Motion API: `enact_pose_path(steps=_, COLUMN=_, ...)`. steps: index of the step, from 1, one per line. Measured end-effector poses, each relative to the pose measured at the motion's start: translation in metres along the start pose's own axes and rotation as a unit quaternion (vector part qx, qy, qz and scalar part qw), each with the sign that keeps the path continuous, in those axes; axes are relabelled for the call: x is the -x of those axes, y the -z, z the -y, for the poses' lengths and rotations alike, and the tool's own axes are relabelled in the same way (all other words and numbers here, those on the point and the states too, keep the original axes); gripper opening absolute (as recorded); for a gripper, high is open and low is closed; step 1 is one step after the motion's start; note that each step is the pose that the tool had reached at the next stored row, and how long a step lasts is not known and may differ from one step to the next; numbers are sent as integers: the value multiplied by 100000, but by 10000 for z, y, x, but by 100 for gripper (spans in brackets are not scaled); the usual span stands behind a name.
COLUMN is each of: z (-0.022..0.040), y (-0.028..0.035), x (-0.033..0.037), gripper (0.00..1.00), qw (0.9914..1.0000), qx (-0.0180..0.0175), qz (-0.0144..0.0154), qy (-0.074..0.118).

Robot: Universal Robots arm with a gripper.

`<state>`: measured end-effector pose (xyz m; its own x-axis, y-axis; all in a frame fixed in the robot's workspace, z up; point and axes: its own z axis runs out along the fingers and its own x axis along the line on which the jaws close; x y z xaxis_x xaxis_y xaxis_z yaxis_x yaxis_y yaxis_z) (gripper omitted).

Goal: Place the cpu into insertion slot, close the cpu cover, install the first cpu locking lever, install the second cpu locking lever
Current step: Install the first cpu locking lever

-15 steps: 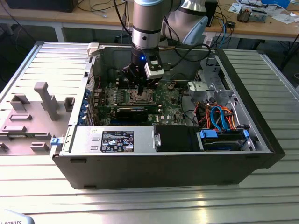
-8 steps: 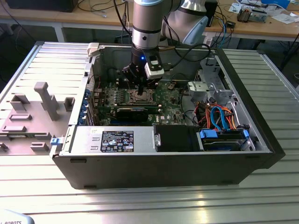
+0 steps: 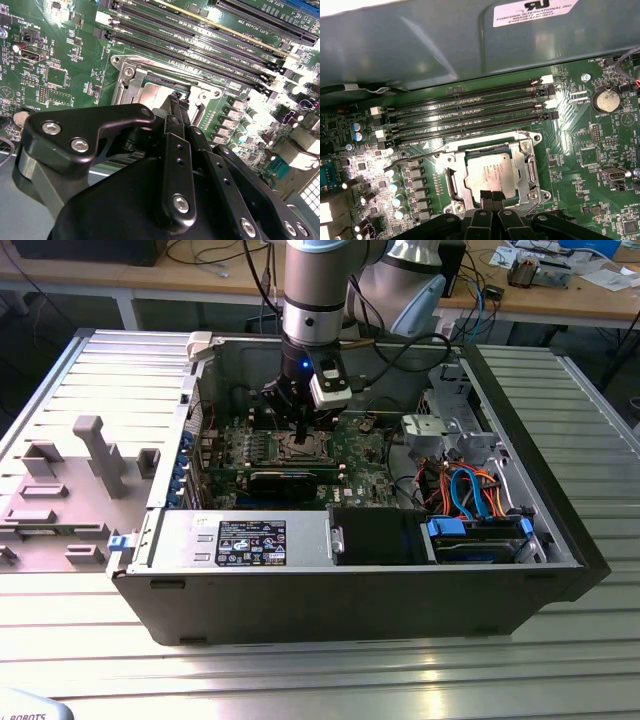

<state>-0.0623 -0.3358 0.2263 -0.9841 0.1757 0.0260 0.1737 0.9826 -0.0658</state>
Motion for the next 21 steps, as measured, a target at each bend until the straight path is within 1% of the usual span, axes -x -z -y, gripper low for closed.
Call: enact_pose_path(steps=21, z=0, y=-4, x=0, gripper=11, qw=99998, qx=-13, qz=41, qy=580)
